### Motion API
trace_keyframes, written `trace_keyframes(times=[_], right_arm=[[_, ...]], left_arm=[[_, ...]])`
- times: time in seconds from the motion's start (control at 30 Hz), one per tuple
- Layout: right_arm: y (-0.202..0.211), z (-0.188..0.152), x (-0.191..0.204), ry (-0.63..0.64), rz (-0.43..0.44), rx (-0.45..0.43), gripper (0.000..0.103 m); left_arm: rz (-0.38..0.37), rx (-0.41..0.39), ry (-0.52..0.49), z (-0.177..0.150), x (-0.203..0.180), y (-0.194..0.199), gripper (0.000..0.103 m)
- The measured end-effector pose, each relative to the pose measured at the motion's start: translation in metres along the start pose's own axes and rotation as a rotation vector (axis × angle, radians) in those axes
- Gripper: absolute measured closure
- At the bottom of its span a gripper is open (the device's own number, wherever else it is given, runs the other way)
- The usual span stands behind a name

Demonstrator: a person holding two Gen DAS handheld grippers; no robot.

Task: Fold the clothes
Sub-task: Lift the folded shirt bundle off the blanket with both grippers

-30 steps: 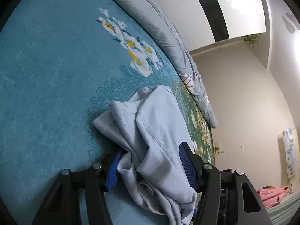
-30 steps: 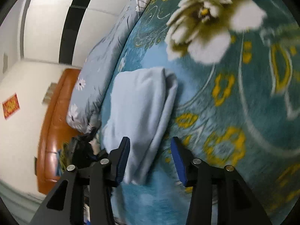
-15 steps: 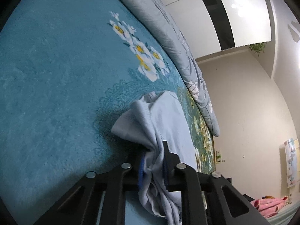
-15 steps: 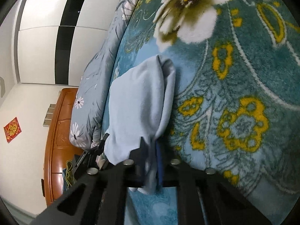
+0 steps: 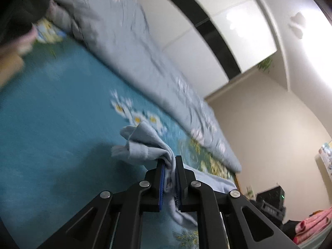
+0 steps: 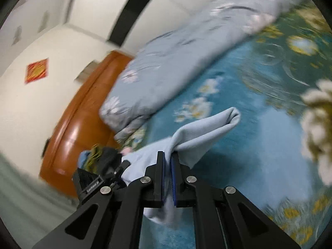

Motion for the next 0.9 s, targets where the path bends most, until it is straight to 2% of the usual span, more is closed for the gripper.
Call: trace_keyframes(times=[0.07,0.13,0.2,0.3,0.4,0.53,0.7,0.8,0.83,0.87,0.9], right_arm=[[-0.012,-0.011,-0.002,0.042,0.001,0.052,0.098],[-0.028,-0.037,-0.018,0.063,-0.034,0.122,0.098],[-0.041,-0.066,-0.042,0.051,-0.070,0.189,0.098],[-0.049,-0.096,-0.073,-0.003,-0.088,0.228,0.098],[-0.048,-0.105,-0.088,-0.050,-0.078,0.223,0.098],[-0.047,-0.116,-0.097,-0.081,-0.084,0.214,0.098],[-0.045,-0.123,-0.101,-0.107,-0.108,0.214,0.098],[-0.033,-0.121,-0.096,-0.093,-0.126,0.189,0.095],[-0.026,-0.118,-0.093,-0.079,-0.139,0.168,0.095],[-0.019,-0.115,-0.091,-0.065,-0.151,0.147,0.095],[-0.018,-0.114,-0.090,-0.066,-0.153,0.138,0.095]], left_arm=[[0.023,-0.003,0.025,-0.022,0.021,0.015,0.094],[0.055,0.043,0.075,-0.047,0.046,0.015,0.094],[0.080,0.102,0.147,-0.074,0.074,0.009,0.094],[0.099,0.130,0.207,-0.095,0.099,0.007,0.094],[0.090,0.113,0.238,-0.095,0.109,0.013,0.094],[0.148,0.080,0.194,-0.087,0.111,0.028,0.093],[0.148,0.112,0.162,-0.072,0.112,0.033,0.089],[0.169,0.144,0.109,-0.061,0.108,0.030,0.068],[0.180,0.143,0.087,-0.055,0.106,0.031,0.054],[0.183,0.139,0.071,-0.050,0.104,0.032,0.047],[0.181,0.145,0.059,-0.045,0.104,0.031,0.035]])
Point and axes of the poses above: each gripper's, at about its wrist camera, not at the fingertips, and y roughly against the way its jaws point, x to its left, z to its top, the point moved 9 cm from there along -y, roughly the way its jaws point, and after that the axes turned 12 degrees about x, right-handed, at the moved point
